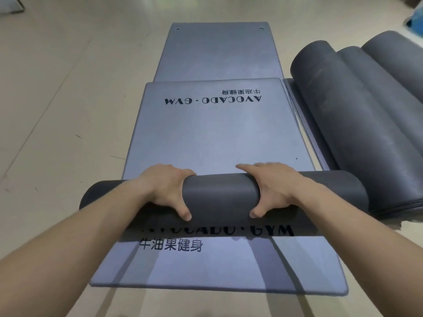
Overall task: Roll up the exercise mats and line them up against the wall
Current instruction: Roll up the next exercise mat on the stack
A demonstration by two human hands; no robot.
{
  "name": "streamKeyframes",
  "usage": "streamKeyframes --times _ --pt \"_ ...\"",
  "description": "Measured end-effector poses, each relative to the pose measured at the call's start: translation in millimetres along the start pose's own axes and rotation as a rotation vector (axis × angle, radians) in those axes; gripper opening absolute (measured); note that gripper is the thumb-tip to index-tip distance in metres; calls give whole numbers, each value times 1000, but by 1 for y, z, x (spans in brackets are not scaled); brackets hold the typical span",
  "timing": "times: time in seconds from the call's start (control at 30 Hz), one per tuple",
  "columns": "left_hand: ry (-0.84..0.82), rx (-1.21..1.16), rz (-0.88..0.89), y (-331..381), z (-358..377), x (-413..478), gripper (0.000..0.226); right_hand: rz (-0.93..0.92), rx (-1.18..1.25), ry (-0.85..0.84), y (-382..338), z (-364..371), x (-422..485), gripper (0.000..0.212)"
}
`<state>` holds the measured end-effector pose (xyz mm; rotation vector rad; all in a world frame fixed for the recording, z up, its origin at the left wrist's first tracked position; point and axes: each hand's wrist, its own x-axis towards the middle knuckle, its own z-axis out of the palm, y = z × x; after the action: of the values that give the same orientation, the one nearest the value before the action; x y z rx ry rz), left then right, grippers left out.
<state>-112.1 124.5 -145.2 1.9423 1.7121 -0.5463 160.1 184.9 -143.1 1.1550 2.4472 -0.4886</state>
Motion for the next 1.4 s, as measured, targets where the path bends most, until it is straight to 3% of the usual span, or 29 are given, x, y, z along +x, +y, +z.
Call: streamKeyframes --times 0.07,0.17,0.2,0.3,0.33,0.43,0.57,0.73,0.87,0.97,1.07,1.17,1.23,1.33,1.4 --pt "-91 -160 -6 -7 -12 14 92 53 -161 230 -1 19 -9 143" --pt "-101 -287 6 -14 -12 17 102 91 -277 306 -8 64 -18 152" --pt "-3 -240 21 -13 -6 12 111 88 -272 325 -7 71 -16 149" --pt "502 46 20 -2 42 -9 125 58 -235 268 3 43 4 140" --pt "567 159 -1 3 58 -14 134 46 -203 227 7 27 13 139" --pt "558 276 -78 2 82 1 150 53 -159 153 8 11 28 142" --pt "599 276 -47 -8 69 21 136 74 -316 310 -2 52 17 159" --pt "450 266 -17 -11 35 23 131 31 -340 294 6 22 33 139" --pt "240 256 43 -8 19 8 121 -36 -245 86 -3 8 22 127" --pt "57 164 62 -11 19 1 117 -31 -82 -59 -8 7 9 130" --pt "-62 1 64 -19 6 10 119 -12 -96 44 -15 22 -1 147" --pt "-137 -151 28 -26 -1 19 123 -43 -273 205 -26 59 -10 161" --pt "-42 -136 46 -27 6 10 134 -69 -297 249 -24 67 -6 153" --pt "399 121 1 -19 53 -14 147 -97 -225 171 -14 34 16 140" --pt "527 233 -21 -11 83 -20 150 -82 -157 74 -8 6 31 140"
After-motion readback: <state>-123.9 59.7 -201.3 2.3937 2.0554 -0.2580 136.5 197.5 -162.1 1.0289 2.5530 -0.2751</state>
